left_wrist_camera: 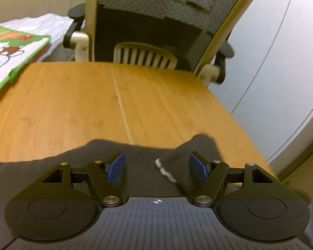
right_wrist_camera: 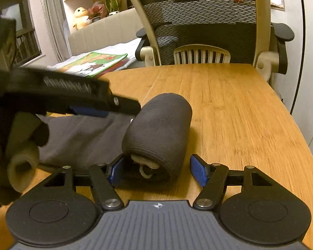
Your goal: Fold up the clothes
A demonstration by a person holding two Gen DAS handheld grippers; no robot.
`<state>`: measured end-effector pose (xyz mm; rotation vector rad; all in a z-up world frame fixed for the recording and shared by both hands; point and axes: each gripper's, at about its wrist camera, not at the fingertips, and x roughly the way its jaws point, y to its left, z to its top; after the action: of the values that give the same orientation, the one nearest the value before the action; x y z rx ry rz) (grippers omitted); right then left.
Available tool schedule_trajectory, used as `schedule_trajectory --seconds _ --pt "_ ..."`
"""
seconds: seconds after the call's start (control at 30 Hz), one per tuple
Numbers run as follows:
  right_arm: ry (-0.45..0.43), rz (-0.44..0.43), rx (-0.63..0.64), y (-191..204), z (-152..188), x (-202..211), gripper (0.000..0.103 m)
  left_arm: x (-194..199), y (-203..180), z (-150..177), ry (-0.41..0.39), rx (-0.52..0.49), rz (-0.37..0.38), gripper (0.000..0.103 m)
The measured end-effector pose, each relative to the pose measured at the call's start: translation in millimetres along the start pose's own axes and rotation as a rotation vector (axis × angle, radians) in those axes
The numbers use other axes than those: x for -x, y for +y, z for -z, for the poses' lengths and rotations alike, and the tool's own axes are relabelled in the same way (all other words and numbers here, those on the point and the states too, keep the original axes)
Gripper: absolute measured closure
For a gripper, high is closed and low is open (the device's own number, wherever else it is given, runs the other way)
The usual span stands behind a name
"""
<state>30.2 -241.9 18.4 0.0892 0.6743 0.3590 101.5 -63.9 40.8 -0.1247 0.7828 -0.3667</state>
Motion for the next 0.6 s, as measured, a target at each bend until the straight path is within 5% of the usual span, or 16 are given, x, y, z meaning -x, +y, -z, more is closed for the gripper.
schedule_trajectory --seconds 0.2,0.4,0.47,0.53,0.6 --pt "-0.045 -0.055 -0.034 -6.7 -3.1 18.6 0.028 -9.7 -6.9 8.8 -0.01 -0.082 -0.044 0.028" --pt "-0.081 -0.092 -0.131 -20.5 -9.7 21.1 0.027 -11.0 -2.9 7.9 -0.015 -0.057 -0.022 0.026" --pt "-0.092 -0.048 -0.142 -19.5 -8.4 17.4 0.032 -10.2 -0.9 7.6 -0.015 -0.05 -0.014 0.026" --pt "-0.102 0.013 -0.12 -16.6 -8.5 13.3 0.05 -9.0 1.6 7.0 -0.012 -0.044 -0.006 0.027" --pt "-0.111 0.088 -0.057 -12.2 -10.6 8.8 0.05 -7.8 3.4 6.9 -0.01 -0.036 0.001 0.027"
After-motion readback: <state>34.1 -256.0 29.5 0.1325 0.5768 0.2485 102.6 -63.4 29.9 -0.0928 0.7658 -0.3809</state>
